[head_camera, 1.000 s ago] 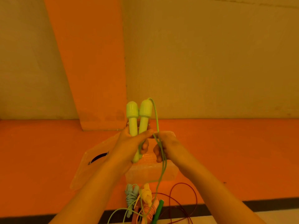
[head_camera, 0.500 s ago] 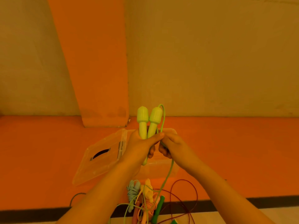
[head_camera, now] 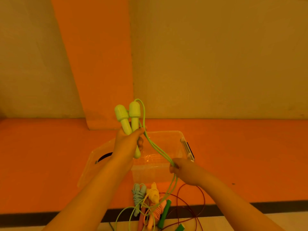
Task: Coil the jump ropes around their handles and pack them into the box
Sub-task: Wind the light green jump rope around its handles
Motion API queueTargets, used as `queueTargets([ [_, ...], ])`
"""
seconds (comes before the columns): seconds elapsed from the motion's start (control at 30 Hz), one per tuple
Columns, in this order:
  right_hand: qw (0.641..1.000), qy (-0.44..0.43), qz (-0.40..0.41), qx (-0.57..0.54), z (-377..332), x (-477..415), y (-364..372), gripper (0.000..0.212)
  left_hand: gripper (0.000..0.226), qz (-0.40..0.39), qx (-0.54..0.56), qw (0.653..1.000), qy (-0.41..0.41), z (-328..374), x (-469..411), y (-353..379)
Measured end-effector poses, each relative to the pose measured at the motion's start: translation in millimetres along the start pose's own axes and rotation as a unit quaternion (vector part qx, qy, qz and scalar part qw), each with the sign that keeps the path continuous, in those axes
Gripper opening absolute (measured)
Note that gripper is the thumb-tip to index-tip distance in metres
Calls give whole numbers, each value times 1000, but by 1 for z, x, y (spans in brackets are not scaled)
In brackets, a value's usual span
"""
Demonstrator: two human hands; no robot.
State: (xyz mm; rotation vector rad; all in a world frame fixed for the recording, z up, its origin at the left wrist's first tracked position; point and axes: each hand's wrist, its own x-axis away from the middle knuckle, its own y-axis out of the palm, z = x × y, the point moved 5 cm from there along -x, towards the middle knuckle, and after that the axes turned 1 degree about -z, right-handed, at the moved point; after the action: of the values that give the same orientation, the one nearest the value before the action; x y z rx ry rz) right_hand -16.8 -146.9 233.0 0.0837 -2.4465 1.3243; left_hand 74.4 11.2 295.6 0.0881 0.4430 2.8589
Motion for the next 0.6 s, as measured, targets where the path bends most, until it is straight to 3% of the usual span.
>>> queueTargets([
  [0.13,968,-10,134,-211,-6,5,-34,15,26,28,-55,998,-14,-10,-10,-12],
  [0.2,912,-49,165,-373,-17,12,-54,16,38,-4,-50,998,-43,-17,-9,-7],
  [0.27,841,-93,187,-499,-27,22,-72,16,48,-95,-48,991,-77,-25,0,10],
  [0.37,768,-145,238,-576,-33,29,-92,17,23,-232,-105,961,-107,-35,22,37],
  [0.4,755,-150,253,-586,-32,29,-96,17,9,-242,-107,959,-105,-37,26,43],
  [0.43,743,-150,266,-596,-31,29,-98,17,12,-234,-101,962,-95,-37,26,46],
  [0.53,732,-140,275,-608,-29,26,-100,17,16,-190,-62,977,-75,-35,23,48],
  [0.6,787,-129,223,-560,-31,21,-93,22,8,-179,-32,982,-57,-27,22,50],
])
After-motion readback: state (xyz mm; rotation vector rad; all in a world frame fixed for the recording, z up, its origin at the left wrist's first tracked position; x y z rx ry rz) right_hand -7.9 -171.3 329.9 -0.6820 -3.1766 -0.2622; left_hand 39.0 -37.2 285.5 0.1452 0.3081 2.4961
